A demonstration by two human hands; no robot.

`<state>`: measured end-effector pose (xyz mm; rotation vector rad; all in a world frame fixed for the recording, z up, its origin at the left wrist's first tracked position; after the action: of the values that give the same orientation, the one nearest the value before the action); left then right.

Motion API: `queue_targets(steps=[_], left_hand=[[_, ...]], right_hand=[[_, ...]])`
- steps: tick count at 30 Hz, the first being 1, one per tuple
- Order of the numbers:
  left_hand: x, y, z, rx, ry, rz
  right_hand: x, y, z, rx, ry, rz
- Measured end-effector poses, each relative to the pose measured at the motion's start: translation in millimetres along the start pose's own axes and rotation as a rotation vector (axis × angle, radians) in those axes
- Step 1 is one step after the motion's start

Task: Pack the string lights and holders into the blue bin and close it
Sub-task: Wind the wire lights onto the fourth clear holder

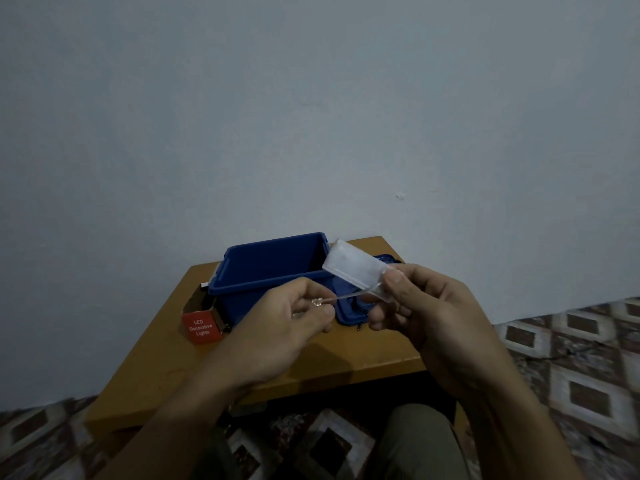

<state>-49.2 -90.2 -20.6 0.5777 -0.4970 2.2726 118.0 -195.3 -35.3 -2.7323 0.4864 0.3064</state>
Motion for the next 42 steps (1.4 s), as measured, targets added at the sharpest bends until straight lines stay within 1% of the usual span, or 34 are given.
queue_targets(steps=[2, 4, 6, 9, 11, 15, 17, 19, 22, 24, 27, 30, 32, 34, 35, 37, 40, 42], left_hand=[[1.0, 1.8, -1.3, 0.013, 0.096, -0.069], [2.9, 4.3, -0.7, 0.026, 0.293, -0.16], [5.2, 5.1, -0.6, 0.04, 0.369, -0.196], [4.5, 5.8, -0.4, 0.053, 0.377, -0.213], [4.1, 4.7, -2.3, 0.08, 0.372, -0.196], [3.7, 0.9, -6.8, 0.115, 0.199, -0.151], [2.9, -1.3, -7.5, 0.113, 0.151, -0.15], [3.2, -3.2, -6.7, 0.115, 0.209, -0.165], [9.8, -5.8, -0.2, 0.119, 0.29, -0.182], [18.0, -9.3, 4.3, 0.133, 0.276, -0.192], [27.8, -14.7, 14.6, 0.142, 0.24, -0.223], [33.0, -14.7, 29.7, 0.126, 0.185, -0.192], [31.6, -10.9, 39.4, 0.104, 0.144, -0.152], [27.2, -3.4, 47.0, 0.078, 0.143, -0.118], [23.8, 1.2, 50.3, 0.061, 0.152, -0.099], [14.7, 11.9, 52.2, 0.021, 0.178, -0.057], [-3.6, 25.4, 46.6, -0.043, 0.227, 0.003], [-14.4, 28.6, 37.7, -0.019, 0.346, 0.057]], right_hand=[[1.7, -0.5, -0.5, -0.004, -0.006, 0.0], [2.8, -0.9, -1.1, -0.001, -0.028, 0.007], [2.4, -1.4, -1.0, -0.008, -0.054, 0.008], [0.4, -0.7, -0.9, -0.029, -0.09, 0.006], [-0.7, 0.0, -1.8, -0.035, -0.112, 0.0], [-4.5, 2.1, -2.8, -0.025, -0.099, -0.026], [-7.6, 3.7, -3.2, -0.013, -0.112, -0.064], [-9.3, 6.2, -4.4, -0.009, -0.103, -0.151], [-7.9, 9.8, -5.3, -0.016, -0.027, -0.307], [-6.2, 11.4, -5.1, -0.044, 0.058, -0.372], [-8.5, 13.6, -5.2, -0.076, 0.289, -0.428], [-12.9, 12.8, -1.2, -0.089, 0.592, -0.365], [-15.2, 10.6, 2.2, -0.042, 0.718, -0.269], [-16.2, 8.5, 3.9, 0.036, 0.81, -0.134], [-16.0, 7.8, 4.0, 0.074, 0.825, -0.06], [-14.5, 6.3, 4.1, 0.137, 0.77, 0.05], [-12.4, 5.2, 3.2, 0.189, 0.612, 0.12], [-12.4, 5.5, 1.2, 0.211, 0.512, 0.138]])
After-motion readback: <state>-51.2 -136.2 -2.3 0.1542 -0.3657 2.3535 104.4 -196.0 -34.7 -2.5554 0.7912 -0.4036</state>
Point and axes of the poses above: each hand's wrist, its own y-axis away from the middle knuckle, its own x-axis out of the back of the hand, z = x × y, the point moved 2 cm from there along -y, towards the middle knuckle, and after that the axes turned 2 degrees about -z, right-handed, at the moved point
